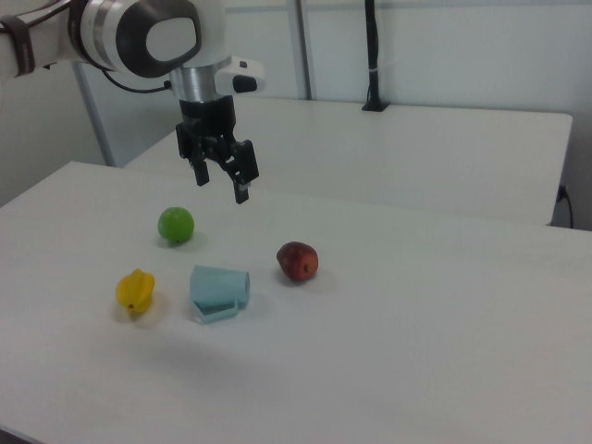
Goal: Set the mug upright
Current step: 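Move the gripper down toward the light blue mug lying on its side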
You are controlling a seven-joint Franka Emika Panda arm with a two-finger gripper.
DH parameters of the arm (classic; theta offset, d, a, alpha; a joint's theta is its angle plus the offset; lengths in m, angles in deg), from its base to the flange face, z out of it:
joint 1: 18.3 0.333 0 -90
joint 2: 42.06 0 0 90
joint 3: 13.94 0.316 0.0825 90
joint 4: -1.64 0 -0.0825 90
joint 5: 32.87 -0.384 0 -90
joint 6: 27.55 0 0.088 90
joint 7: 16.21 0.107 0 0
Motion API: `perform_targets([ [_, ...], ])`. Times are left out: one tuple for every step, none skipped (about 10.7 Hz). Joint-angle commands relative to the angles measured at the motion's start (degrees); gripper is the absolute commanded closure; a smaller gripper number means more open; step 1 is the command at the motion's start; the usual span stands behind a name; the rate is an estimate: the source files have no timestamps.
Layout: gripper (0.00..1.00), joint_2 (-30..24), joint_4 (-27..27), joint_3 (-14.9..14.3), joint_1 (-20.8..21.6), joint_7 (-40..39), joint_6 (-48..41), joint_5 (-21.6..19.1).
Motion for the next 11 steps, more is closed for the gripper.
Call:
perform_targets([
  [0.0,0.58,0.43,0.13,0.41,0.52,1.7,0.27],
  [0.0,1.28,0.43,0.13,0.84,-0.27,2.08,0.27],
  [0.0,1.55,0.34,0.31,1.02,-1.06,2.08,0.35],
  [0.0,1.55,0.34,0.31,1.02,-1.5,1.82,0.27],
  [0.0,1.73,0.25,0.4,1.11,-1.77,1.99,0.27],
  [0.0,2.51,0.34,0.57,1.2,-1.86,2.08,0.27],
  [0.0,3.21,0.25,0.75,1.37,-2.12,2.17,0.27],
  [0.0,3.92,0.25,0.75,2.42,-3.43,2.52,0.35],
  [0.0,4.27,0.25,0.75,2.69,-6.66,2.52,0.44],
  [0.0,5.06,0.34,0.75,3.04,-8.35,2.61,0.79],
  [0.0,5.76,0.25,0.75,4.52,-7.93,4.0,1.32],
])
